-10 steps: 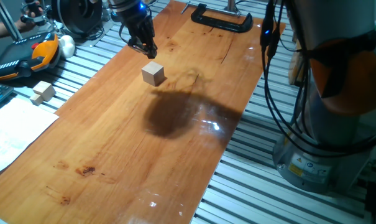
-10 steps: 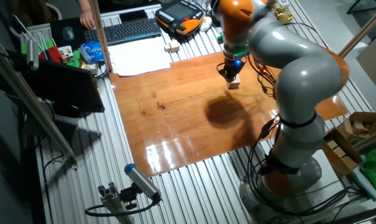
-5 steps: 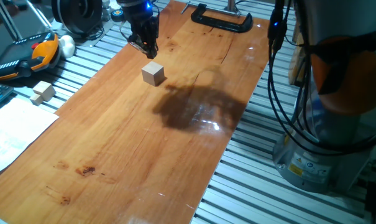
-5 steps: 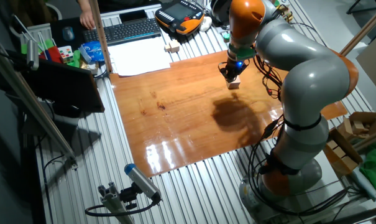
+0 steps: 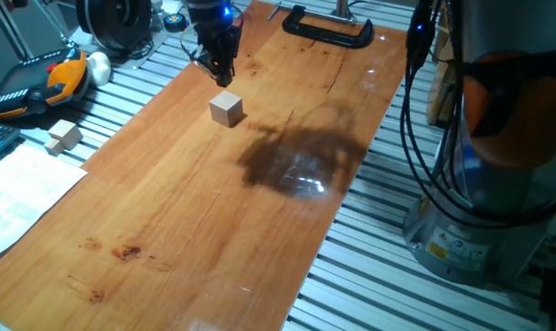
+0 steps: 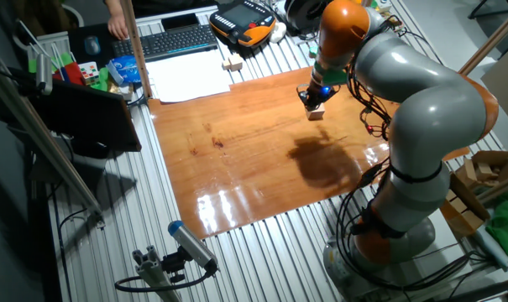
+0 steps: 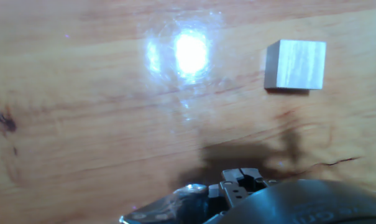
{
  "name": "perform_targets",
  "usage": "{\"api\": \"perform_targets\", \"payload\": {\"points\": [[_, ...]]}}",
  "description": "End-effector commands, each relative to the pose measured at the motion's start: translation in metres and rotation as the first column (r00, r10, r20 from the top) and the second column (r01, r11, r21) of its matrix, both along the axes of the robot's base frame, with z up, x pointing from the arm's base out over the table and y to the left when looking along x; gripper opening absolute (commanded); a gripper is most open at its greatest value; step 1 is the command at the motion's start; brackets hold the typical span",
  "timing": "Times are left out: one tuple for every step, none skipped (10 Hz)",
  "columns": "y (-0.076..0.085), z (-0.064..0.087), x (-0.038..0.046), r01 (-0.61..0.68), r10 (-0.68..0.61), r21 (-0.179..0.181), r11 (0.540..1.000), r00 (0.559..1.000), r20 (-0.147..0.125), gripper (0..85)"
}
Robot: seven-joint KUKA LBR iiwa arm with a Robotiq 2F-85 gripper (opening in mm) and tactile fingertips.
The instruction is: Hold a small block with the gripper and sweep it from left to right on the table
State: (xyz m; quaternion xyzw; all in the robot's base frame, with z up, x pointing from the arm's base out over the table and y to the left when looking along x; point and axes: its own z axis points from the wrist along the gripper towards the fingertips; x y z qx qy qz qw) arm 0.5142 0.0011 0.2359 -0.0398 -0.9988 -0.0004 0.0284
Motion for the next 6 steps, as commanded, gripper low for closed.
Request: {"api": "perform_targets", "payload": {"points": [[-0.0006, -0.0004, -0.0002, -0.002, 0.002, -0.012, 1.0, 1.0, -0.02, 1.0], [-0.0006, -0.0004, -0.0002, -0.008, 0.007, -0.036, 0.999, 1.0, -0.027, 6.7], [-0.0006, -0.0004, -0.0002, -0.008, 0.007, -0.064, 0.998, 1.0, -0.025, 20.7], [-0.0006, -0.0004, -0.0002, -0.005, 0.003, -0.089, 0.996, 1.0, -0.024, 36.7], [-0.0006, -0.0004, -0.0002, 0.007, -0.009, -0.091, 0.996, 1.0, -0.016, 53.0], [-0.0025, -0.0038, 0.003, 0.033, -0.033, -0.098, 0.995, 0.999, 0.002, 72.3]]}}
